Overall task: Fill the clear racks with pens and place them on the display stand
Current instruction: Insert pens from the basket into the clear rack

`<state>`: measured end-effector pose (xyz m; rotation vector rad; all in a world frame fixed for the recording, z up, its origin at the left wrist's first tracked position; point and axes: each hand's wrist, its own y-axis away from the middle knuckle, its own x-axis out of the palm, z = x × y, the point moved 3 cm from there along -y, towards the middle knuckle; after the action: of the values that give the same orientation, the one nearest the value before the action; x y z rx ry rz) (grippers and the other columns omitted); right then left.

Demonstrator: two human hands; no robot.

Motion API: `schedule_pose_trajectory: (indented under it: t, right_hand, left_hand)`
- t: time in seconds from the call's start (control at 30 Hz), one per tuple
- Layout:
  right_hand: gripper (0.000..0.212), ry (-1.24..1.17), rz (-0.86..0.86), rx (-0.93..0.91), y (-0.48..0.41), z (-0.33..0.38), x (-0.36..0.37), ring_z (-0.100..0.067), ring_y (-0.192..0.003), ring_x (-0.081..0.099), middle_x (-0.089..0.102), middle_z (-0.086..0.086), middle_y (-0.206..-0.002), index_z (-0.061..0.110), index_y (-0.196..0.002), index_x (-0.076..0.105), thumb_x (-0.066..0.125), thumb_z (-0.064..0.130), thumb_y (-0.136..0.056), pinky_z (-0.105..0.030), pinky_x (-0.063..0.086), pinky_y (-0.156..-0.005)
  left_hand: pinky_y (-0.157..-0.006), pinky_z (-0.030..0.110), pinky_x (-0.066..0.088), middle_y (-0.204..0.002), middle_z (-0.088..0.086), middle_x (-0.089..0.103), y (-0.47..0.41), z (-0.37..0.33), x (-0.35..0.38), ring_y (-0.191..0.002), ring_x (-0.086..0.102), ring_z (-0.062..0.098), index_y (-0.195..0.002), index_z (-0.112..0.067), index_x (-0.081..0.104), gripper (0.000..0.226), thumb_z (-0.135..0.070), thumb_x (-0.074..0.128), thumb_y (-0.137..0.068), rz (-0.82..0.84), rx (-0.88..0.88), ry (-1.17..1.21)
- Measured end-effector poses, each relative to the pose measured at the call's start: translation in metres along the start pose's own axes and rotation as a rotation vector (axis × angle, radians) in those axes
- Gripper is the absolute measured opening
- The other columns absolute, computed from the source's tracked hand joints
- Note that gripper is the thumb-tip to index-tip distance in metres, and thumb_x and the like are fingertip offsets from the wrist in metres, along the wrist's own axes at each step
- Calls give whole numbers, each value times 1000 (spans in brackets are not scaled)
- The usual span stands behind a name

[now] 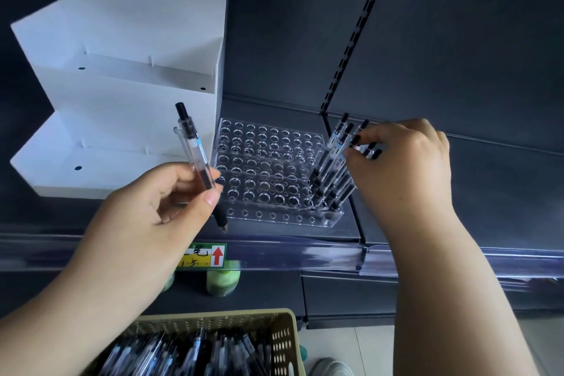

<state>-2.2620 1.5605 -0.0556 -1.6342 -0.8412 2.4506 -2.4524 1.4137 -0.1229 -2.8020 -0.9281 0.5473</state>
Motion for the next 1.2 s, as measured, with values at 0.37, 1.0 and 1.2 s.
schedule_pose_trajectory:
  t: [0.37,1.0,1.2]
  right_hand:
    - [10,-196,-61,68,-2,-11,-17,-25,-101,52,56,2,-94,27,-90,69,66,28,-81,-22,31,-75]
    - [9,-300,-54,82,1,-39,-41,-20,-97,52,61,2,-93,29,-84,67,61,23,-83,-23,34,-72]
    - [10,-301,-14,49,6,-30,-37,-24,-96,53,61,0,-92,27,-86,68,61,20,-82,-23,34,-71]
  left_hand:
    - [-76,18,47,-88,-22,70,-10,-21,37,-84,65,-3,-90,-41,64,22,-31,67,-71,97,56,38]
    - [-57,-3,40,-65,-19,61,-40,-29,130,-67,57,-13,-71,-37,58,25,-19,76,-76,244,109,-250]
    - [-55,-4,37,-64,-19,58,-37,-29,134,-62,52,-20,-76,-33,58,19,-22,74,-78,258,109,-297]
